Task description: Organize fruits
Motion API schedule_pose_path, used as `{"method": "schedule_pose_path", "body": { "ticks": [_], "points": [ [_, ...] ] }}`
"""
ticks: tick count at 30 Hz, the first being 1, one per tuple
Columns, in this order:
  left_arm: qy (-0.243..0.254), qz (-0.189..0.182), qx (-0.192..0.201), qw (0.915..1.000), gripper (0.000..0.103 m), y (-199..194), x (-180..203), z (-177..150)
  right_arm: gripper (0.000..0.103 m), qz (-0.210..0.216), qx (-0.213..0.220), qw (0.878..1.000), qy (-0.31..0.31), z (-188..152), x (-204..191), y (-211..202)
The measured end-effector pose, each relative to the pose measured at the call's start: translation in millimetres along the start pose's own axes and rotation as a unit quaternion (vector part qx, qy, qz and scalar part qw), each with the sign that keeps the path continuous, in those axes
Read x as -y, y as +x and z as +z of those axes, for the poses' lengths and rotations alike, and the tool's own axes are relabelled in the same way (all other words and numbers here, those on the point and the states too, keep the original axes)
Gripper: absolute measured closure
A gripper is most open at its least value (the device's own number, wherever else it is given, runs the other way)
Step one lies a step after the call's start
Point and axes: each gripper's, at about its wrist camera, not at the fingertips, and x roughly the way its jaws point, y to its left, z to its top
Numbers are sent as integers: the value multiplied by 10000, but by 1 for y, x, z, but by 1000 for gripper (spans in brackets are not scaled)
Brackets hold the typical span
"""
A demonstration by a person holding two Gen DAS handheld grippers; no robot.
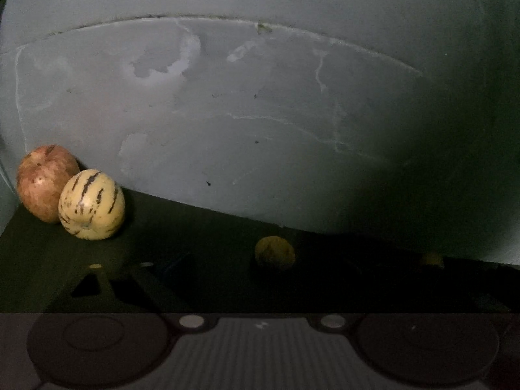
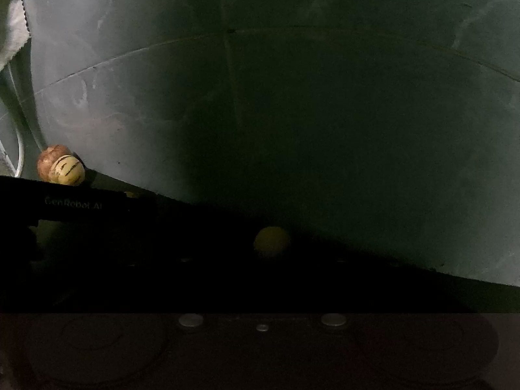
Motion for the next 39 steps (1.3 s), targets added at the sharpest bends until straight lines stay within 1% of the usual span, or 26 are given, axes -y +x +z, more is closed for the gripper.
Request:
{"method": "schedule_pose_path", "body": {
  "ticks": [6, 8, 9, 10, 12, 14, 15, 16, 17, 18, 20, 22, 28, 29, 33, 34, 39],
  "points": [
    [58, -34, 82, 9999, 25, 0, 6, -2, 61, -13, 22, 10000, -65, -1, -3, 2],
    [135, -67, 98, 9998, 32, -1, 13, -4, 65, 17, 30, 10000, -88, -1, -3, 2],
    [171, -70, 106, 9998, 35, -1, 13, -4, 66, 24, 36, 9999, -104, -1, -4, 2],
    [204, -96, 121, 9997, 39, -1, 15, -5, 67, 27, 41, 9999, -124, -1, -5, 3],
    [233, -155, 131, 9995, 43, -1, 19, -5, 69, 17, 54, 9999, -147, -1, -5, 3],
    [286, -180, 128, 9993, 51, 1, 25, -6, 70, 18, 63, 9999, -156, 0, -5, 3],
    [325, -177, 124, 9992, 54, 1, 28, -6, 72, 22, 63, 9998, -167, 0, -5, 3],
    [363, -153, 129, 9991, 58, 0, 42, -7, 73, 23, 61, 9998, -173, 0, -5, 2],
    [367, -135, 132, 9991, 61, 0, 45, -7, 75, 30, 62, 9998, -174, -1, -4, 0],
    [353, -120, 136, 9992, 63, 0, 47, -7, 75, 40, 59, 9998, -174, 0, -4, 0],
    [334, -66, 141, 9993, 69, -3, 50, -9, 75, 56, 59, 9998, -185, 0, -3, 1],
    [339, -4, 126, 9993, 73, 1, 52, -5, 75, 61, 51, 9998, -187, 0, -3, 1],
    [318, 18, 95, 9994, 74, 6, 58, 1, 75, 85, 35, 9997, -205, 0, 0, 0],
    [295, 17, 95, 9995, 74, 0, 58, -2, 75, 88, 37, 9997, -202, 0, 0, 0],
    [216, 3, 79, 9997, 74, -2, 60, -2, 75, 95, 25, 9998, -151, -1, 3, -3],
    [198, -4, 74, 9998, 74, -8, 59, -4, 75, 105, 24, 9999, -134, -1, 3, -3],
    [86, -43, 42, 9999, 75, -7, 52, 0, 75, 124, 46, 9998, -114, -2, 5, -4]
  ]
}}
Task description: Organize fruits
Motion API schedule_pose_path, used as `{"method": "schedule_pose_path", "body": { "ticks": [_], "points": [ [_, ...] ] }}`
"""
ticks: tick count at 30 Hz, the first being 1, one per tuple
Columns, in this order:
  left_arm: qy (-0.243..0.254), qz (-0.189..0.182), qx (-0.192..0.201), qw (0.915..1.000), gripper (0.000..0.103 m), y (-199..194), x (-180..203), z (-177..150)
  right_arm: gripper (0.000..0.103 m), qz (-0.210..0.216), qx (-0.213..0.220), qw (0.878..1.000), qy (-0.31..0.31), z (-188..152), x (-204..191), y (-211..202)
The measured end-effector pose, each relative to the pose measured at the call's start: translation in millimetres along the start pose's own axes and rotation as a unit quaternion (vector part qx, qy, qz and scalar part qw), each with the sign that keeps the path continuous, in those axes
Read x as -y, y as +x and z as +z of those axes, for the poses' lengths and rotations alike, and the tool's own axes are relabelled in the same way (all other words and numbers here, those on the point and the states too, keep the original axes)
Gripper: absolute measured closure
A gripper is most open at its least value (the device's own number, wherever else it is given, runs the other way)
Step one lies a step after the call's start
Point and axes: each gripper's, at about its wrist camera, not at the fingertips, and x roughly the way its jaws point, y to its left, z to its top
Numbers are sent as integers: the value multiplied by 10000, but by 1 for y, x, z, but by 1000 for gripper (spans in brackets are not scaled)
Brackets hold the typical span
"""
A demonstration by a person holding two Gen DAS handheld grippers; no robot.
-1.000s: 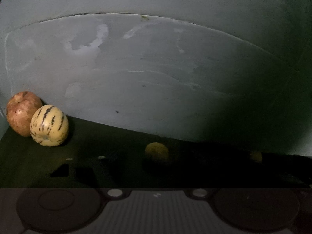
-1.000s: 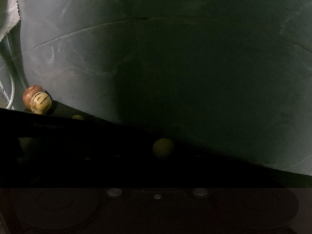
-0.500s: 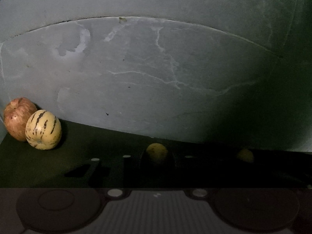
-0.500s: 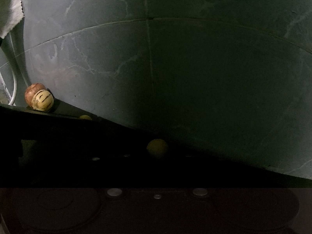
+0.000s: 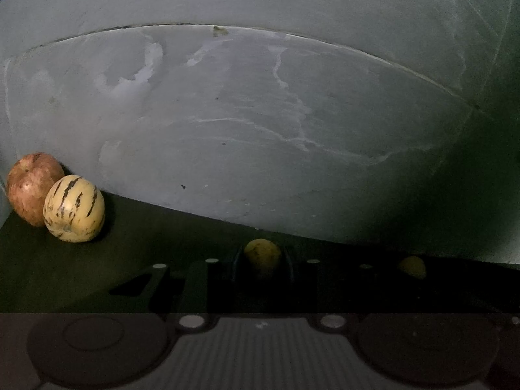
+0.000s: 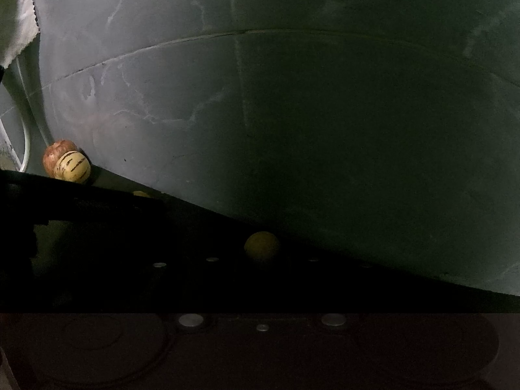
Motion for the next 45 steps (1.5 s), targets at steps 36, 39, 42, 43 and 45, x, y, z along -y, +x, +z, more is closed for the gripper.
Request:
{"method": "schedule_pose_path", "body": {
  "ticks": [36, 39, 42, 43, 45],
  "points": [
    [-830, 610, 635, 9927, 75, -161, 36, -22, 75, 1458, 774, 9839, -681, 7, 34, -173],
    [-1098, 895, 766, 9870, 75, -194, 55, -37, 75, 1809, 872, 9752, -934, 5, 44, -200],
    [-1389, 1201, 878, 9791, 75, -223, 76, -54, 75, 2144, 978, 9643, -1205, 4, 50, -220],
    [-1506, 1320, 922, 9754, 75, -233, 84, -61, 75, 2250, 1010, 9603, -1301, 2, 52, -226],
    [-1687, 1486, 989, 9694, 75, -249, 96, -72, 75, 2432, 1058, 9535, -1432, -1, 52, -238]
  ]
}}
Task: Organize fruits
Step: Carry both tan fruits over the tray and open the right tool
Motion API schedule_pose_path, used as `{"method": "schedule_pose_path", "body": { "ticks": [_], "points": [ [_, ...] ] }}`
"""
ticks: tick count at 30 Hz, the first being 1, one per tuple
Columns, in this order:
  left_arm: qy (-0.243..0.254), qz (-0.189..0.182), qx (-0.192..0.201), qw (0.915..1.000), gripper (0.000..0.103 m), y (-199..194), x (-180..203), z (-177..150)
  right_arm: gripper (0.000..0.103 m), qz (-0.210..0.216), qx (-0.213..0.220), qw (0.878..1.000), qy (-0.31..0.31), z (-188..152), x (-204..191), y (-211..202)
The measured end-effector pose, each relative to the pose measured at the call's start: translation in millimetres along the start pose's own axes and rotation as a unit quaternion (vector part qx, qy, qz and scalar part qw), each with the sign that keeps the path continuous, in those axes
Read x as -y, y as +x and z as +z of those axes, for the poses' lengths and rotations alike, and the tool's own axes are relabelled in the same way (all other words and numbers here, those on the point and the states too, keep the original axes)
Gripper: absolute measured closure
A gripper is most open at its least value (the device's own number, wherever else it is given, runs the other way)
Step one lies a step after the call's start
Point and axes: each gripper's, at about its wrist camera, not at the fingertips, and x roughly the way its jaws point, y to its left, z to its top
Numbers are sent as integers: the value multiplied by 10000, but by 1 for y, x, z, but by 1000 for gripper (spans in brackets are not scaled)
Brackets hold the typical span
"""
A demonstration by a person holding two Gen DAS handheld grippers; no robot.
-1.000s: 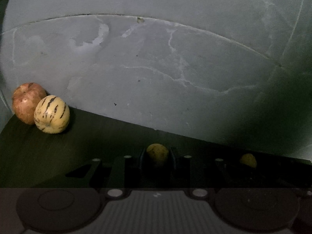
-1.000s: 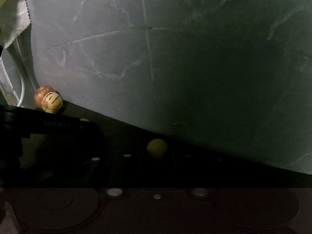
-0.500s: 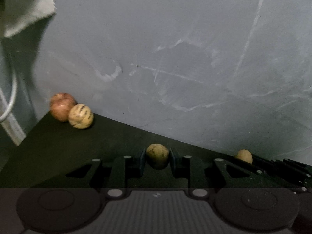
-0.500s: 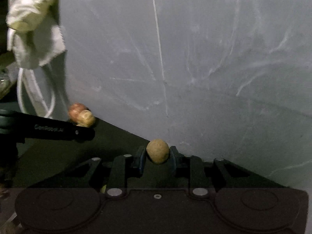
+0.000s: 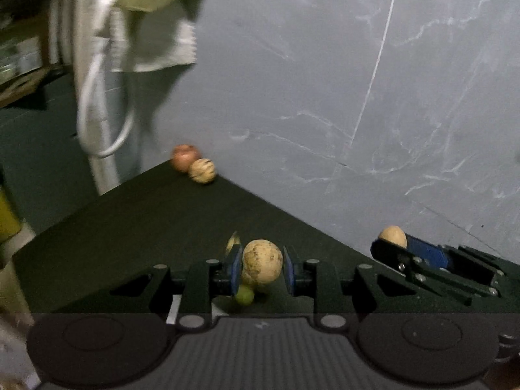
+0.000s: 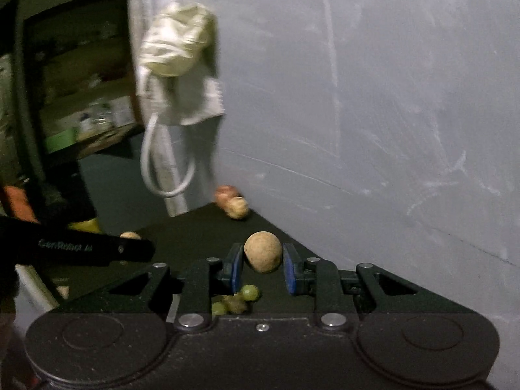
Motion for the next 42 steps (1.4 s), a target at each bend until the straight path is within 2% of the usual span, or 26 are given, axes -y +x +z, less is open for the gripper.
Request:
{"method": "schedule_pose_path", "body": {
  "ticks": [7, 13, 17, 21, 27, 34, 42],
  "points": [
    [-424, 519, 89, 9977, 75, -64, 7, -35, 75, 584, -48, 9978, -314, -11, -18, -26],
    [-646, 792, 45, 9948, 75, -86, 0, -58, 75, 795, -292, 9956, -395, -26, -29, -29],
    [-873, 884, -186, 9921, 75, -84, -12, -76, 75, 902, -465, 9931, -586, -40, -38, -25],
    [-1163, 808, -542, 9884, 75, -81, -21, -107, 75, 997, -726, 9893, -773, -59, -43, -22],
    [-1461, 715, -1168, 9798, 75, -65, -30, -149, 75, 1105, -1344, 9799, -976, -94, -48, -13],
    [-1704, 872, -1460, 9706, 75, -49, -45, -172, 75, 1132, -1921, 9688, -1083, -124, -61, 4],
    [-1580, 924, -1491, 9717, 75, -34, -52, -171, 75, 994, -2044, 9674, -1121, -130, -66, 20]
  ]
}}
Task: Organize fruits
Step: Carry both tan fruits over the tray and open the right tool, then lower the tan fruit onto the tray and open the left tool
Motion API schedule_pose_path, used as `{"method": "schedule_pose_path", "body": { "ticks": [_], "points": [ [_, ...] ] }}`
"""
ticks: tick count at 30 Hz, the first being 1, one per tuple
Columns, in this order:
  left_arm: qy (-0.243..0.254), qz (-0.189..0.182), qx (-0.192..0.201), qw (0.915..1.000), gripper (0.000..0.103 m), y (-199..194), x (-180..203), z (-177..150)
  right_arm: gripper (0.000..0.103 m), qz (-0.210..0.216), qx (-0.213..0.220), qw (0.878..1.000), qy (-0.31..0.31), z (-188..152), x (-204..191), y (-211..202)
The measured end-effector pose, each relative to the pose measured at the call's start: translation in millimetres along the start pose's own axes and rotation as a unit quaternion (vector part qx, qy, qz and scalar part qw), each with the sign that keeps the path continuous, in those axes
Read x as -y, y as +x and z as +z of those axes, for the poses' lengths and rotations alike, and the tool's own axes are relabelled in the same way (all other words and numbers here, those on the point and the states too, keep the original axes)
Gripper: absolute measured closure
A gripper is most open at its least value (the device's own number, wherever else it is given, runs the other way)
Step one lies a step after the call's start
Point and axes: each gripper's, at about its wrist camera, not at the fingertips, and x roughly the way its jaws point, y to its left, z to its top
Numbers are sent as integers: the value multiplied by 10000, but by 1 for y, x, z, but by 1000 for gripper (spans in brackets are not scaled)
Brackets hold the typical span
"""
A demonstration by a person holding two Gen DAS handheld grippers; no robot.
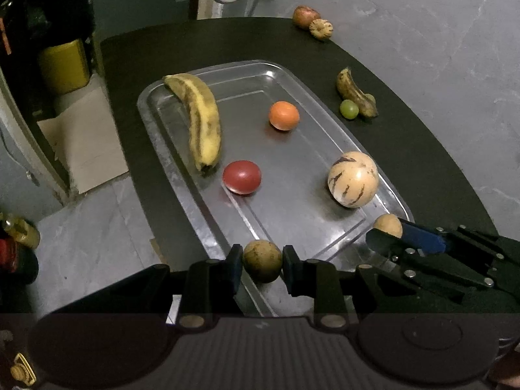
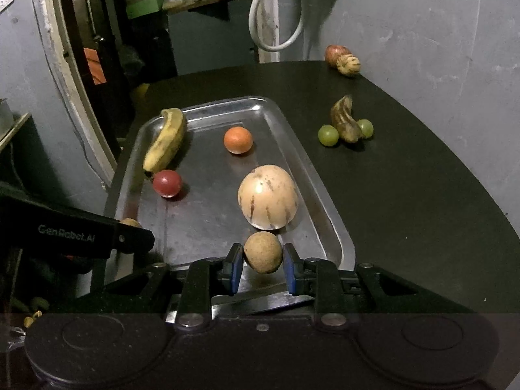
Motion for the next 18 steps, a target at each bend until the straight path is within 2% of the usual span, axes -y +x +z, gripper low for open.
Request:
{"method": "schedule_pose_path", "body": {
  "ticks": [15, 18],
  "points": [
    [204, 22, -96, 9997, 74, 6, 1, 6, 72, -110, 7, 9998, 176, -3, -1, 2],
    [149, -17, -67, 9999, 66, 1, 0, 6, 68, -148, 100, 9996, 210, -4, 0, -6]
  ]
}}
